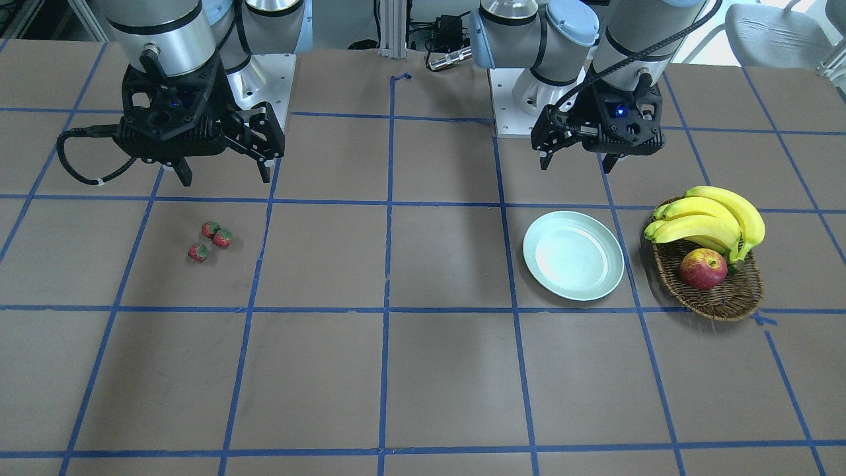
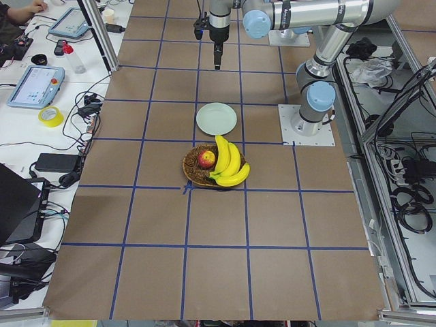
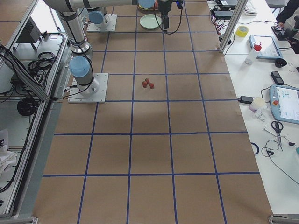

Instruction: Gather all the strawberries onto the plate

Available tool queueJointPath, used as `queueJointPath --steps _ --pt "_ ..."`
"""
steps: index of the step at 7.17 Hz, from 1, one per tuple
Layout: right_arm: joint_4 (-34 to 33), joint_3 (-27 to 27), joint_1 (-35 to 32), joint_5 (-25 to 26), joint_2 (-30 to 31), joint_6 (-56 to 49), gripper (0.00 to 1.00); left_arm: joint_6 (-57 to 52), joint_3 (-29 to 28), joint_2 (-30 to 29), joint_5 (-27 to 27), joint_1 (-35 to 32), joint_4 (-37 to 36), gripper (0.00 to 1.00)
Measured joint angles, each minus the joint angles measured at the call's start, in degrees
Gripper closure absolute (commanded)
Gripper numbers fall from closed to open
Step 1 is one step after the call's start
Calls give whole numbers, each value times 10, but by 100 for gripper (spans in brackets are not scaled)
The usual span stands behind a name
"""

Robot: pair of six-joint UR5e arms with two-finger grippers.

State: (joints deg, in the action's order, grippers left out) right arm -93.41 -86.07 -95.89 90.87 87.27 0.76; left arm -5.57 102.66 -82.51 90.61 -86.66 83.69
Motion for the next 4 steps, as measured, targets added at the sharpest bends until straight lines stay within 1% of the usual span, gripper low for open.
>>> queueJointPath --steps 2,4 --pt "2 -1 0 4 0 0 0 -1 -25 -4 -3 -2 6 0" --pt "3 -3 0 7 0 0 0 -2 -61 -9 -3 -23 27 0"
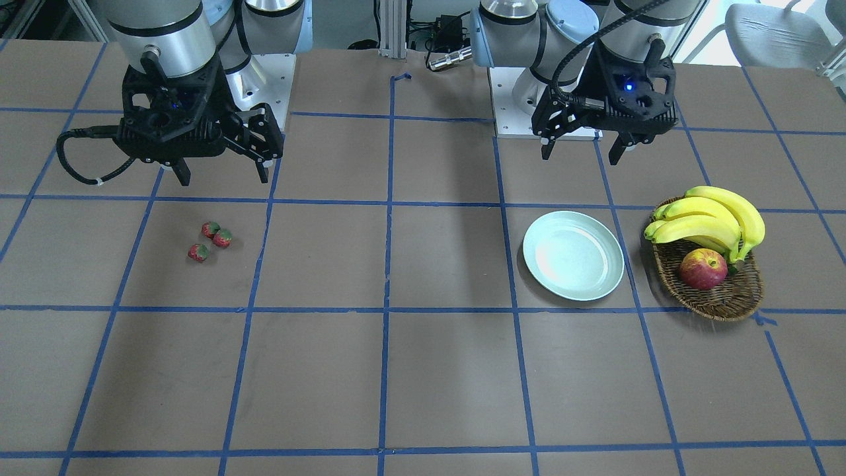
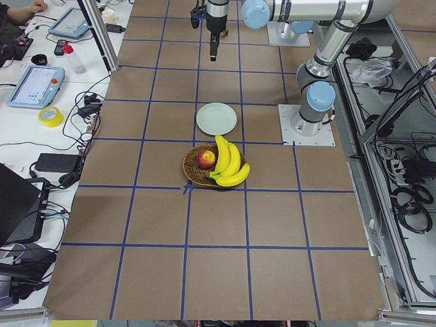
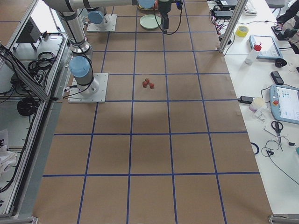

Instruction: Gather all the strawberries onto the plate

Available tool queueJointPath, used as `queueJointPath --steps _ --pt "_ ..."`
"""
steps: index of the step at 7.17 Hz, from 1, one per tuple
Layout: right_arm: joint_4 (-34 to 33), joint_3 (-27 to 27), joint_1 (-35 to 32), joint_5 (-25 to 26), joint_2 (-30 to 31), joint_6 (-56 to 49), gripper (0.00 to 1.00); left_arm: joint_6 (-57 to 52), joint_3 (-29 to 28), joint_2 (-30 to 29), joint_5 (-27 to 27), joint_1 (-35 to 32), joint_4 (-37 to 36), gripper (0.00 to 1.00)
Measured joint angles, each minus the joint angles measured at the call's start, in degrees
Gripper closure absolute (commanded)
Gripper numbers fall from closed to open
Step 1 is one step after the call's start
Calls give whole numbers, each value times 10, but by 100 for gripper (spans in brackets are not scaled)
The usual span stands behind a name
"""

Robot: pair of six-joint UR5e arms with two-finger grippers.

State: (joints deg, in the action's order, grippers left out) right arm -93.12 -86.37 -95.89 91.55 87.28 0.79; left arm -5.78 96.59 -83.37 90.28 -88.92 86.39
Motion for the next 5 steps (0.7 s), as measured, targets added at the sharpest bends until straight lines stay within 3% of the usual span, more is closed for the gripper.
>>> queueJointPath --steps 5 --pt "1 -2 0 2 0 0 0 -2 7 -6 0 -12 5 0"
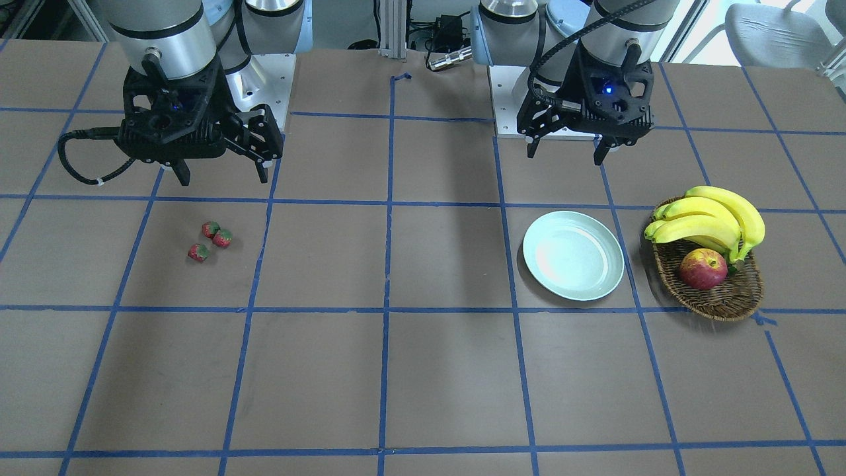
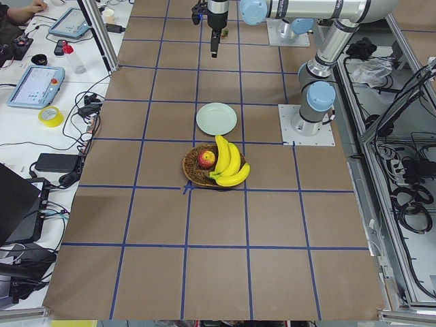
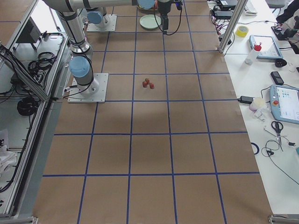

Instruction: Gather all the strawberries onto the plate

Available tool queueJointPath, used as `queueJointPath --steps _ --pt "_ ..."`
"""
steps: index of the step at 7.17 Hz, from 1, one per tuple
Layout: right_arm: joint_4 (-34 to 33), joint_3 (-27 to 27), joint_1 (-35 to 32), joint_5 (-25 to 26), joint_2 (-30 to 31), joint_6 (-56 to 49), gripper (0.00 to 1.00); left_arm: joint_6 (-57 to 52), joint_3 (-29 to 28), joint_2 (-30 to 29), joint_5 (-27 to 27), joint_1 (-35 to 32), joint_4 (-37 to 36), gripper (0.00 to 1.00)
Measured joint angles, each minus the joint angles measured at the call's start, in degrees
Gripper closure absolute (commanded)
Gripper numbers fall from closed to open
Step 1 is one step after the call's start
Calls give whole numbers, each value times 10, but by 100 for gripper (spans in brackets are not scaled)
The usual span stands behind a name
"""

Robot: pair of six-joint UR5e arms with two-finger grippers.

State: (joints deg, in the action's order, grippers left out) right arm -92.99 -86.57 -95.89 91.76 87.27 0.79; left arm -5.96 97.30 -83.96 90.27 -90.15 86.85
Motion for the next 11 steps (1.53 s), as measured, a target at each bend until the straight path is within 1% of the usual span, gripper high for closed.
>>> queueJointPath --steps 4,5,6,7,8,9,10,11 --pt "6 -7 1 2 -1 -1 0 0 2 -1 4 0 0 0" --pt "2 -32 2 4 -4 0 0 2 4 -2 5 2 -1 0" --pt "-12 -73 12 12 -6 2 0 7 7 -4 4 4 -1 0" --pt "-43 -126 40 22 -7 7 0 9 11 -5 1 3 -1 0" --pt "-94 -195 83 23 -12 10 0 10 14 -6 1 1 -1 0" --pt "-175 -270 119 22 -22 10 0 11 16 -6 1 0 -2 0" --pt "-278 -340 135 22 -40 11 0 9 18 -6 3 0 -3 0" --pt "-345 -382 141 21 -61 11 7 6 21 -8 2 2 -6 0"
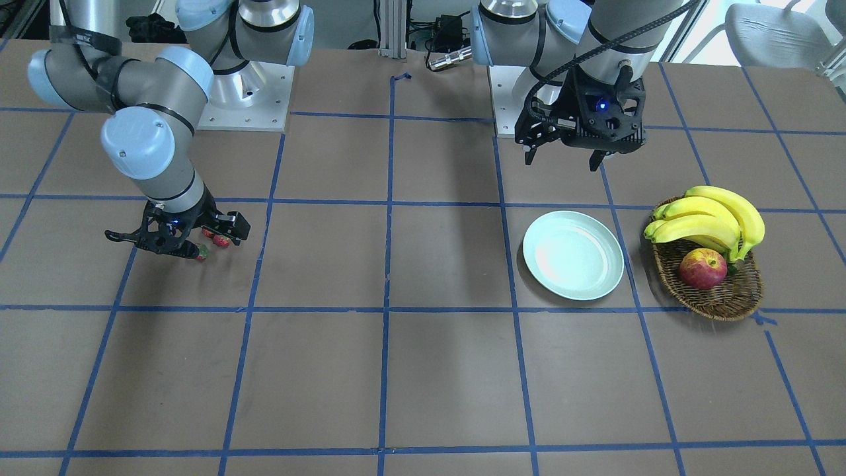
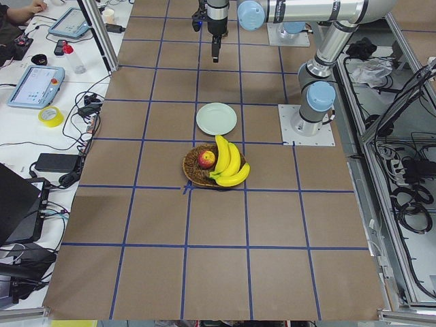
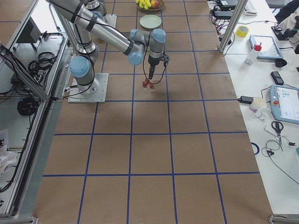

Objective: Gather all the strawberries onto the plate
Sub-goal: 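Lower the right gripper onto the strawberry cluster and grasp one strawberry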

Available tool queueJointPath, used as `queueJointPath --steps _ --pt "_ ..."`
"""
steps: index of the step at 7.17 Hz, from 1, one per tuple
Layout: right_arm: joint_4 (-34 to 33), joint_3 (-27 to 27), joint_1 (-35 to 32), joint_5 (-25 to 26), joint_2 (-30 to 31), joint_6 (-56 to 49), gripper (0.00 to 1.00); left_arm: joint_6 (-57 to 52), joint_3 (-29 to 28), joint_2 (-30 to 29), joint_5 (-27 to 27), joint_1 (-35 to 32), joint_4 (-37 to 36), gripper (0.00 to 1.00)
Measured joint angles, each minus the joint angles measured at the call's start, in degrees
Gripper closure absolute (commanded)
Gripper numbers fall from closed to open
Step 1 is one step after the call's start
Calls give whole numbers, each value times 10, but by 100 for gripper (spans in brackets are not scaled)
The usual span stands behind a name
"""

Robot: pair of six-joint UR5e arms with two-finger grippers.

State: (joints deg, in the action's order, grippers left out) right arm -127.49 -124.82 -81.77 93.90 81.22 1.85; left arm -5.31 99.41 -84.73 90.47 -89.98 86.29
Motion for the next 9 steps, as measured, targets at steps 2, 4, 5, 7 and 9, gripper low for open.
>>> queueJointPath --steps 2,4,5,7,9 --pt "-33 -24 2 -1 -15 -1 65 1 7 -3 -4 3 -12 0" --pt "-35 -28 2 0 -17 -5 85 0 13 -3 -4 3 -16 0" --pt "-35 -28 2 0 -17 -6 86 -1 14 -4 -4 3 -16 0" --pt "-33 -29 1 1 -17 -8 85 -2 16 -4 -4 1 -17 0" --pt "-33 -29 0 4 -16 -9 62 -4 16 -4 -4 0 -17 0"
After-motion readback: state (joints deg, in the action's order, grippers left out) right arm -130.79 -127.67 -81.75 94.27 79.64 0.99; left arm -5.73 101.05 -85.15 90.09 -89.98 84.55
